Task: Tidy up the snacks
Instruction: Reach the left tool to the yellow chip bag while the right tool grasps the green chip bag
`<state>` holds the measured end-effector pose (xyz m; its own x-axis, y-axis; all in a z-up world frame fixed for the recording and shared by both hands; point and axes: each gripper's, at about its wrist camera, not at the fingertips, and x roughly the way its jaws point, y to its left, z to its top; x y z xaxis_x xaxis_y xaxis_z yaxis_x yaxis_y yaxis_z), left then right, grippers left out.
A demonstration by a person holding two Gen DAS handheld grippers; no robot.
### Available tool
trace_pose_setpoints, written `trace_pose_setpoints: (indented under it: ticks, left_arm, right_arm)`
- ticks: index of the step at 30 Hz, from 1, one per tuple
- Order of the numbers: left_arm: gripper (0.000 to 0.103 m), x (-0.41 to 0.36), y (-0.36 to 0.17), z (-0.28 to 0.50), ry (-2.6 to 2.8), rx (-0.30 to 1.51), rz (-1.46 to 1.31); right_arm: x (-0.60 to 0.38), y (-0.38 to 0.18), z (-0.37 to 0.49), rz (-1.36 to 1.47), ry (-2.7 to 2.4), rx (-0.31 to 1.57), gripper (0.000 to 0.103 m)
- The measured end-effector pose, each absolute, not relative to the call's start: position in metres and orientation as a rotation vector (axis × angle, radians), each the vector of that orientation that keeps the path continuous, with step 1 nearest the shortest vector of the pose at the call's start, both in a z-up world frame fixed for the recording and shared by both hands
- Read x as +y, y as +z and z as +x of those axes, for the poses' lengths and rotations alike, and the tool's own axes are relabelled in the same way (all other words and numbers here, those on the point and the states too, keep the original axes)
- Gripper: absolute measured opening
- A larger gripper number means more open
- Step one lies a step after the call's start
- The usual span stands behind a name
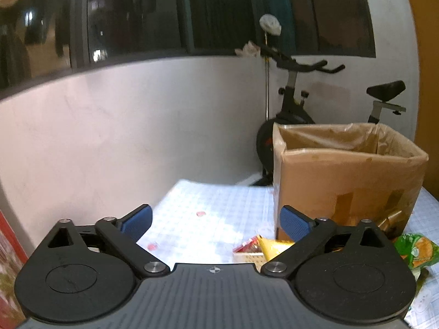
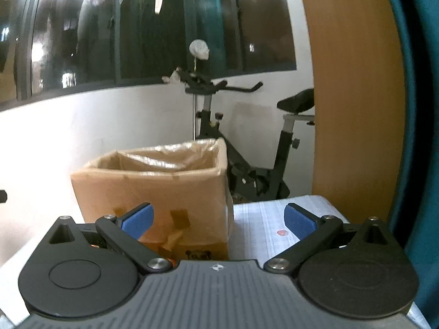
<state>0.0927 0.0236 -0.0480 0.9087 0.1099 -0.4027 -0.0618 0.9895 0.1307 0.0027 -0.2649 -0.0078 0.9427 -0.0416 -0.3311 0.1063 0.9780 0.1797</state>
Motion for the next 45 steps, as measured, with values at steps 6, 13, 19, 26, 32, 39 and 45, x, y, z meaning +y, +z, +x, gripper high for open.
trace_pose_setpoints:
  ticks: [6, 13, 19, 26, 32, 39, 45]
  left_arm:
    - [0.095, 0.027, -0.066, 0.114, 0.043, 0.496, 0.049]
    - [0.095, 0.030, -0.079, 0.134, -0.032, 0.525, 0.041]
    - [0.095, 0.036, -0.083, 0.149, -0.050, 0.551, -0.016]
    - [0.095, 0.035, -0.075, 0.161, -0.025, 0.552, 0.001]
    - [0.094, 0.026, -0.088, 0.165, -0.045, 0.599, 0.032]
    - [0.094, 0.027, -0.104, 0.171, -0.107, 0.664, -0.091]
    - [0.094, 0.017, -0.120, 0.176, -0.129, 0.708, -0.088]
  right_arm:
    - [-0.262, -0.027, 0.023, 0.151, -0.092, 0.405, 0.103]
    - [-0.274, -0.033, 0.041, 0.194, -0.085, 0.417, 0.103]
    - [-0.287, -0.034, 0.066, 0.206, -0.058, 0.464, 0.103]
    - [-0.291, -0.038, 0.085, 0.229, 0.026, 0.447, 0.103]
    - [-0.287, -0.049, 0.086, 0.240, 0.060, 0.424, 0.103]
    - [-0.276, -0.058, 0.090, 0.188, 0.049, 0.464, 0.103]
    - [-0.277, -0.074, 0.097, 0.212, 0.053, 0.512, 0.102]
